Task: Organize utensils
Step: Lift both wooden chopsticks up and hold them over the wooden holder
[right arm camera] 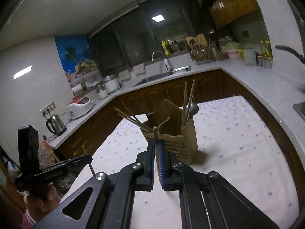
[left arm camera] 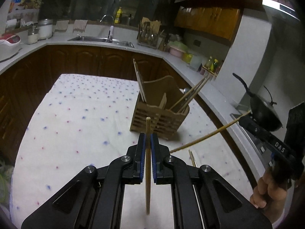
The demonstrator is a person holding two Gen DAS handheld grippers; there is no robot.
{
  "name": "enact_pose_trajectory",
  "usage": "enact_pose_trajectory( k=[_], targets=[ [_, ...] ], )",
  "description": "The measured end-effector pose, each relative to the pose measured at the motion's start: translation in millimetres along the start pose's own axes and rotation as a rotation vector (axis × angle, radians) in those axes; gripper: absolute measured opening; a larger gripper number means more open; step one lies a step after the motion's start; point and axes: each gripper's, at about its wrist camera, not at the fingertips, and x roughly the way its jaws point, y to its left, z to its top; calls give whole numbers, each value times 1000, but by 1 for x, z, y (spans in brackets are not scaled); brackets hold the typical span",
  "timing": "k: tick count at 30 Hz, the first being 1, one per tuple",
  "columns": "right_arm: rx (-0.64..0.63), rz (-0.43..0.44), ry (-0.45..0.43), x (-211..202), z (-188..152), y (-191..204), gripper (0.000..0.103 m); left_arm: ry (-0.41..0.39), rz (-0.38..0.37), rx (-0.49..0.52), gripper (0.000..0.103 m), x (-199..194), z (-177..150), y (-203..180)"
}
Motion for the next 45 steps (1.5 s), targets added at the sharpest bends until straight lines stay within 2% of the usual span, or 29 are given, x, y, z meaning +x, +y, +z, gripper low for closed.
enact_pose_trajectory(
  k=[6,20,26,29,30,34,36,37,39,42,45],
  targets=[
    [-6,1,-16,-2,5,0,4,-34,-2,8,5,-5,11,-2],
    [-14,2,-23,-7,9,0,0,-49,-11,15,5,-4,19,-6],
    [1,-18,5,2,7,-8,1,-53,-11,9,5,-4,20,-4],
    [44,-68,49,16,-5,-29,8,-52,-10,4,5,-4,19,-1],
    [62,-88,76,22,-10,-38,13,-51,-10,2,5,-4,19,0],
    [118,-154,215,57,-46,-72,15,-42,-12,-9,5,-1,19,3],
    [157,-156,251,70,-58,-84,18,-37,-12,-9,5,0,19,3],
    [171,-168,257,77,-63,-89,29,-35,-13,-9,5,1,19,3],
    [200,-201,266,96,-67,-103,44,-35,-14,-6,5,2,20,2],
    [239,-237,279,121,-63,-119,44,-35,-16,-9,5,4,21,2],
    [227,-289,301,154,-53,-130,44,-30,-17,-9,5,6,21,2]
  ],
)
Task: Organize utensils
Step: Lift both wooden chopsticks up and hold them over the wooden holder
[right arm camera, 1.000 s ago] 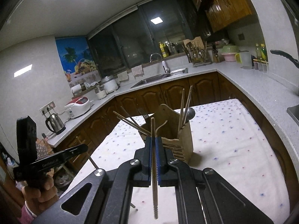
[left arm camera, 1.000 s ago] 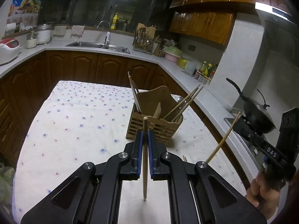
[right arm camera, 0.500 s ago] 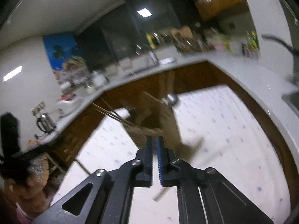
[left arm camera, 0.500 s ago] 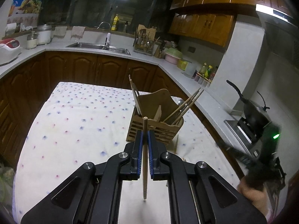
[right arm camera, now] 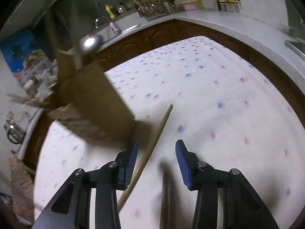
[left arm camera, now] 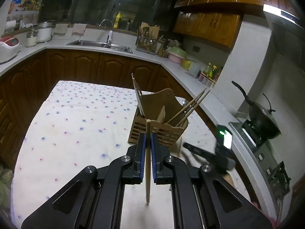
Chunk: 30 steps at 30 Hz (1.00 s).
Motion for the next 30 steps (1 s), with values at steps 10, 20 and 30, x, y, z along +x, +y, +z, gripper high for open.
enact_pose_trajectory(
  k=[10,20,30],
  targets=[
    [-127,-183,71,54,21,13,11,7,-5,-10,5,2,4,4],
    [-6,103,-34,-31,1,13,5,-7,-15,3,5,-1,5,-2],
    [-66,264,-173,-130,-12,36,5,-38,-23,17,5,-17,11,-10]
  ],
)
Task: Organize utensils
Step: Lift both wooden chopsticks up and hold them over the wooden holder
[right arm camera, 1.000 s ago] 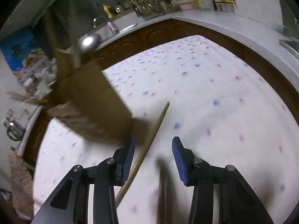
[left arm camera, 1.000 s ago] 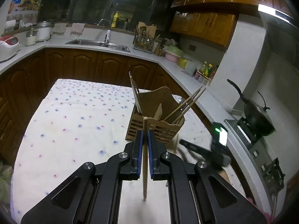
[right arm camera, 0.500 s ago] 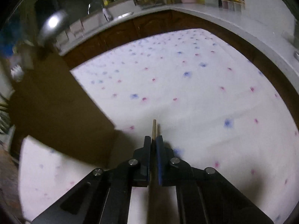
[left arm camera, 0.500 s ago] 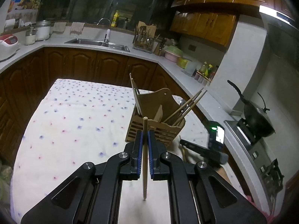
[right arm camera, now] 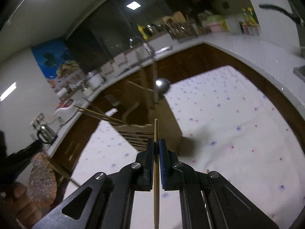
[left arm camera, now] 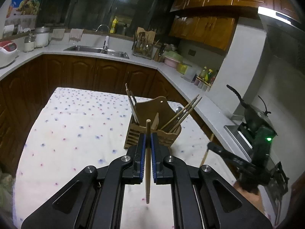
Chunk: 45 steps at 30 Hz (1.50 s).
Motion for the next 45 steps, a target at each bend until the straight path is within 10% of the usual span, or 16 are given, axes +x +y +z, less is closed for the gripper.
enact_pose_trajectory(
  k=[27,36,45],
  targets=[
    [-123,28,-299,-39,78,53,5,-172,2,59,5,7,78,-19],
    [-151,-30,-475,-22,121,69,5,-253,31,27,5,50,123,-20],
    [-202,-96,-497,26,109,70,5,-215,100,-28,5,110,102,-6]
  ],
)
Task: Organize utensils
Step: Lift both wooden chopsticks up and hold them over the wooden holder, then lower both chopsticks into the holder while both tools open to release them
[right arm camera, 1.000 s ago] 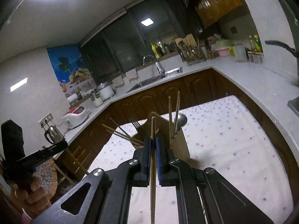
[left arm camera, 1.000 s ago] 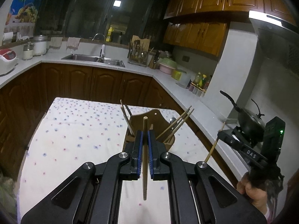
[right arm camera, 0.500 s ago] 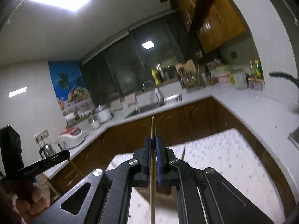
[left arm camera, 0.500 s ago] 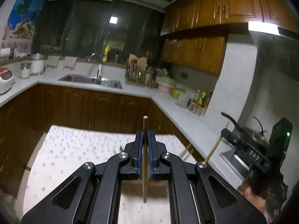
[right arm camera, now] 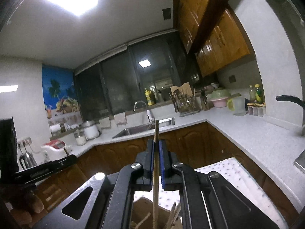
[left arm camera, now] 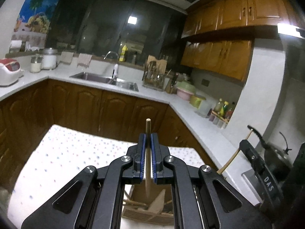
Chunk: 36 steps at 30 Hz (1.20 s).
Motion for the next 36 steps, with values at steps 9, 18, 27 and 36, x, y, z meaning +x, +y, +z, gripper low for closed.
enact_pose_trajectory(
  k=[9,18,27,36],
  targets=[
    [-48,-1,104,11,-58,-3,5,90,4,4,5,15,-39,11],
    [-33,-18,145,6,-64,-19,6,123,3,24,5,17,-51,13],
    [-14,-8,174,9,-60,-21,8,146,-9,6,8,16,-48,16],
    [31,17,152,-8,-49,-27,45,64,-19,-26,58,-25,-37,19]
  ],
)
